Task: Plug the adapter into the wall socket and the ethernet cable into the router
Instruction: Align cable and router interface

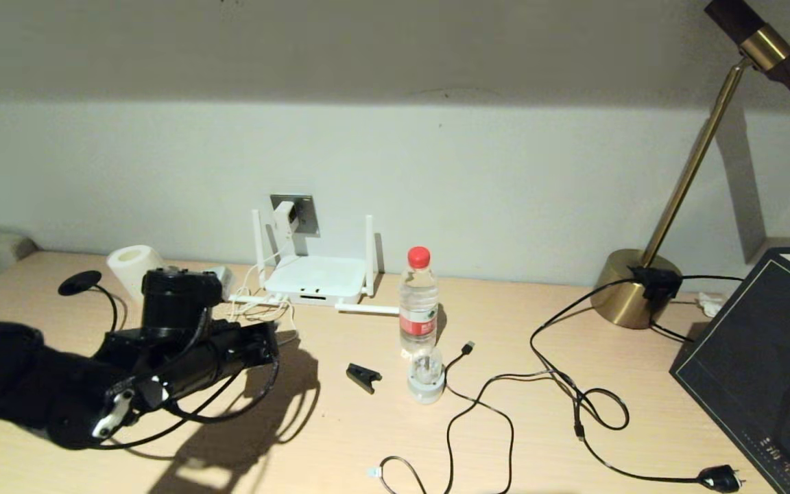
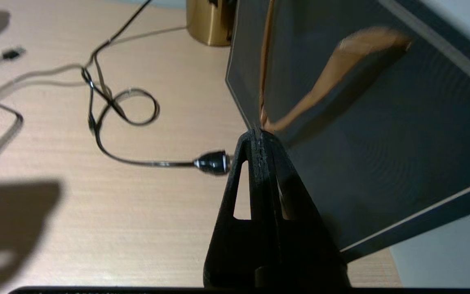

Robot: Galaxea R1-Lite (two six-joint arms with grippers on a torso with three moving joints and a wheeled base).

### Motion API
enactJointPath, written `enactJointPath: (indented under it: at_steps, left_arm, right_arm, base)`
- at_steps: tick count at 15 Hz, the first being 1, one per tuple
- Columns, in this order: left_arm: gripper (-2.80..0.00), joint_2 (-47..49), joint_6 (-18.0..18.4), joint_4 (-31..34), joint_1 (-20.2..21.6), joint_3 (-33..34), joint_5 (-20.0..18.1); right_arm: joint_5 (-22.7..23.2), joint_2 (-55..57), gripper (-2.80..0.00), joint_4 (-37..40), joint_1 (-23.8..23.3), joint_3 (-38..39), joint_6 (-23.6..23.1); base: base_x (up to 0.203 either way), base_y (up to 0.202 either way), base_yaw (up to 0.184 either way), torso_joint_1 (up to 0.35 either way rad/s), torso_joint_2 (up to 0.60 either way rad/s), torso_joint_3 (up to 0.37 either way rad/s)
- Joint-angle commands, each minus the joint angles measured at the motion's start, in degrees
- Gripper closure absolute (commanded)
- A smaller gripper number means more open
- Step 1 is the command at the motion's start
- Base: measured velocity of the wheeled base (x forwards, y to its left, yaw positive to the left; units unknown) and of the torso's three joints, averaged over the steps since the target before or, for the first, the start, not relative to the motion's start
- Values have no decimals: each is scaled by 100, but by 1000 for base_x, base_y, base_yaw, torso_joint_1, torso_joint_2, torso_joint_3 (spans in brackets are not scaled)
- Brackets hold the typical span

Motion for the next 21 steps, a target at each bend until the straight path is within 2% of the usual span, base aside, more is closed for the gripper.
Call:
enactJointPath:
  at_steps: [1,4,6,7,8,9,21]
  left_arm:
    - [0,664,-67,-84,90,-326,21]
    - [0,1236,-90,-1068,101,-411,20]
    - [0,1527,-37,-1504,100,-437,15]
    - [0,1569,-10,-1539,103,-459,-6]
    - [0,1587,-10,-1560,103,-506,-11]
    - [0,1621,-10,-1566,105,-594,-18]
    - [0,2374,77,-1576,172,-1438,-135]
  right_arm:
    - [2,-684,0,5,36,358,-124]
    - [75,-968,0,-48,67,644,-188]
    - [392,-963,0,-154,68,702,-209]
    - [527,-963,0,-132,68,868,-198]
    - [878,-963,0,-111,68,959,-20]
    - [930,-963,0,-109,68,993,196]
    - [936,-963,0,-118,68,991,286]
  base:
    - [0,0,0,0,0,0]
    - [0,0,0,0,0,0]
    - [0,0,0,0,0,0]
    - [0,0,0,0,0,0]
    - [0,0,0,0,0,0]
    - [0,0,0,0,0,0]
    - [0,0,0,0,0,0]
